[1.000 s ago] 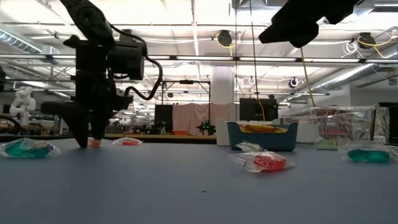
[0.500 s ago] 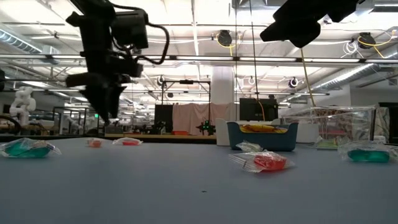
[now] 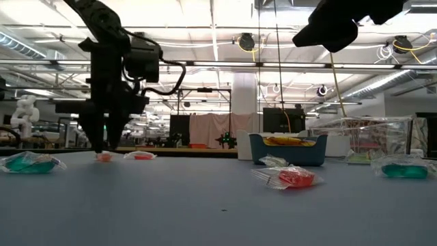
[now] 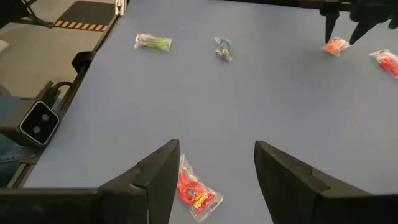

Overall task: Sort candy
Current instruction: Put the top left orange candy into the transparent bin

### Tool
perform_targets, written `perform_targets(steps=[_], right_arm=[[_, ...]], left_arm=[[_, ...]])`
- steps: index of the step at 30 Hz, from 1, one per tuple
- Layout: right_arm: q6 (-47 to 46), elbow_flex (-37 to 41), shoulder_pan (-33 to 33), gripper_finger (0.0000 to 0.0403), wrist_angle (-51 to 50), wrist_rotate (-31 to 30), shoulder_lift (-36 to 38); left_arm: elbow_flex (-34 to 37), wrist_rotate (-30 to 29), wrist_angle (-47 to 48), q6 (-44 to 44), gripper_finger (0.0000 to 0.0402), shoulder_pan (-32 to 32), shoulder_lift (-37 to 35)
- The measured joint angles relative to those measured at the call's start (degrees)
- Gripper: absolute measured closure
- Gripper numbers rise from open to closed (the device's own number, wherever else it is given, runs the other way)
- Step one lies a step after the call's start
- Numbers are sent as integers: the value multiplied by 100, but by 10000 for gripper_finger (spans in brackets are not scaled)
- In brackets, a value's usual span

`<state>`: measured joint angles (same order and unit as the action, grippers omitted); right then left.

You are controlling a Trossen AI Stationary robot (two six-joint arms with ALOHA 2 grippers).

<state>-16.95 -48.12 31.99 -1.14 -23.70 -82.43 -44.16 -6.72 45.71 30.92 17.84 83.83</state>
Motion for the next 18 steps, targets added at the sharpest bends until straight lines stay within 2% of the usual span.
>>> perform_targets(steps=[4,8,10,12,15,17,18], right_arm=[[5,0,0,204,8,-20,0],[4,0,0,204,20,-22,0],[-18,0,0,204,23,-22,0],[-20,0,0,204,21,-22,0],[-22,0,0,204,23,-22,0],[-33,0,0,204,19,-22,0],[-35,0,0,204,23,-22,0]], left_arm=[[0,157,-37,-91,195,166,46],[0,872,-128,-665,195,335,44],[0,936,-206,-895,195,352,44],[-2,584,-210,-949,195,351,37],[-2,-333,-232,-821,194,371,18],[-2,-348,-123,-468,194,481,18],[-2,-176,-42,-344,194,543,18]])
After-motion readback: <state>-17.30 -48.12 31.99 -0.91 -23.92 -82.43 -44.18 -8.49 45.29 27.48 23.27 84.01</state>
